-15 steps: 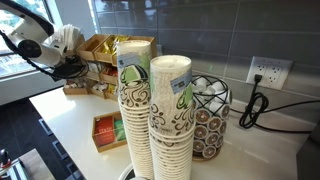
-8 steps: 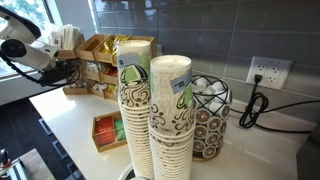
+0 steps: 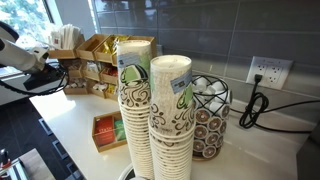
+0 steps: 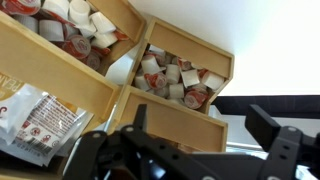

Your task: Put one brown sachet from the counter on the middle shelf of the stand on the left

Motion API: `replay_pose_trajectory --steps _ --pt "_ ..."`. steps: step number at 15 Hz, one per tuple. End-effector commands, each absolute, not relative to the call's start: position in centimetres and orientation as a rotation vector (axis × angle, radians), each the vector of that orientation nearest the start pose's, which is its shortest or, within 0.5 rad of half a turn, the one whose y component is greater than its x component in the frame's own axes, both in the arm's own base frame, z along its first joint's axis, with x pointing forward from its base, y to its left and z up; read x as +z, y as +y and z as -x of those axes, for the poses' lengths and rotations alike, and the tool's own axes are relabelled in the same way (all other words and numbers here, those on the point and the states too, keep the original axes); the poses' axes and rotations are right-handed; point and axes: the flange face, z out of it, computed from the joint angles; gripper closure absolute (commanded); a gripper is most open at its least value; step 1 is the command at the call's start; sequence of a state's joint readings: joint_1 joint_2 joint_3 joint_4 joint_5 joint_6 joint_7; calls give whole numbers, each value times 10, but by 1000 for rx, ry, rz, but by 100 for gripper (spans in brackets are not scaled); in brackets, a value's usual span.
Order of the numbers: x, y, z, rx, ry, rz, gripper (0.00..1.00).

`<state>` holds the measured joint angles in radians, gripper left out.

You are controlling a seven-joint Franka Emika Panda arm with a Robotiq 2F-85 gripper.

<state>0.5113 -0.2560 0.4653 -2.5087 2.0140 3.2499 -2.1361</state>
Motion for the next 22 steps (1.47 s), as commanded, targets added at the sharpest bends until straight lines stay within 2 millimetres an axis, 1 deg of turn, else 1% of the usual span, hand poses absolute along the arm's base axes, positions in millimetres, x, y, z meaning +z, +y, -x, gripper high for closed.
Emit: replay_pose_trajectory --steps 1,4,10,12,15,18,21,22 --pt "381 263 -288 -1169 -1312 2424 0" --pt "382 250 -293 -1137 -1210 2438 0" --pt "403 229 -301 -1162 -1064 2403 0" --pt "410 224 -302 -1173 -1042 2394 0" --pt "413 215 -303 -1186 -1029 2423 0" --pt "421 206 -301 -1203 -1038 2422 0" --pt "435 197 -299 -1246 -1037 2415 0" --pt "444 205 -311 -1262 -1033 2407 0"
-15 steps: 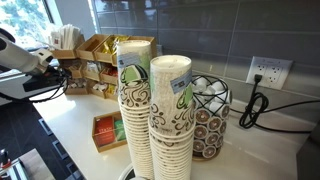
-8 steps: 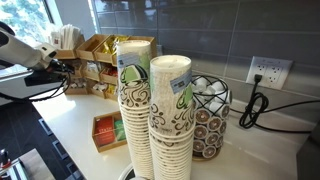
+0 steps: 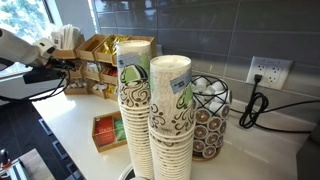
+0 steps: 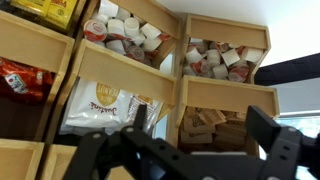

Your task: Put one brown sachet from the counter on the middle shelf of the stand on the left

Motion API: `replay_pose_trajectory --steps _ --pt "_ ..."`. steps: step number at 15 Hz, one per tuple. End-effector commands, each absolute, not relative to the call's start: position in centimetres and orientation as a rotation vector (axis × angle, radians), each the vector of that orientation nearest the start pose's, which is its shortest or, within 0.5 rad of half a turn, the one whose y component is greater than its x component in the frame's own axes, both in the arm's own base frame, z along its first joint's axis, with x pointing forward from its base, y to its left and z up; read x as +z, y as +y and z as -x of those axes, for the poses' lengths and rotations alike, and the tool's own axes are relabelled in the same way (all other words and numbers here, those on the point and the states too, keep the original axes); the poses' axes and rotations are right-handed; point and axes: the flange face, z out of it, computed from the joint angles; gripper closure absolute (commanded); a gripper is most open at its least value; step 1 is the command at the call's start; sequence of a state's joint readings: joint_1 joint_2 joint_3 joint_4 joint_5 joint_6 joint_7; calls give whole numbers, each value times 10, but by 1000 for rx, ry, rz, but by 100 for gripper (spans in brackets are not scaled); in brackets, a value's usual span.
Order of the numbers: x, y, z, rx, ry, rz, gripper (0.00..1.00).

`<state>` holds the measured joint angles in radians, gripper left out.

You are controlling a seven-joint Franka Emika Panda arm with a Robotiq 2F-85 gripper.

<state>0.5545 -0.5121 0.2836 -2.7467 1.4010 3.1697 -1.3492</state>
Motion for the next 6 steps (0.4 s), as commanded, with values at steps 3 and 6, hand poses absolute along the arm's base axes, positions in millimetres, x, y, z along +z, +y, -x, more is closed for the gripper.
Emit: replay_pose_trajectory --steps 3,6 --pt "458 197 -308 -1282 -1041 2402 0" --pt "461 200 -314 -1290 -1038 2401 0"
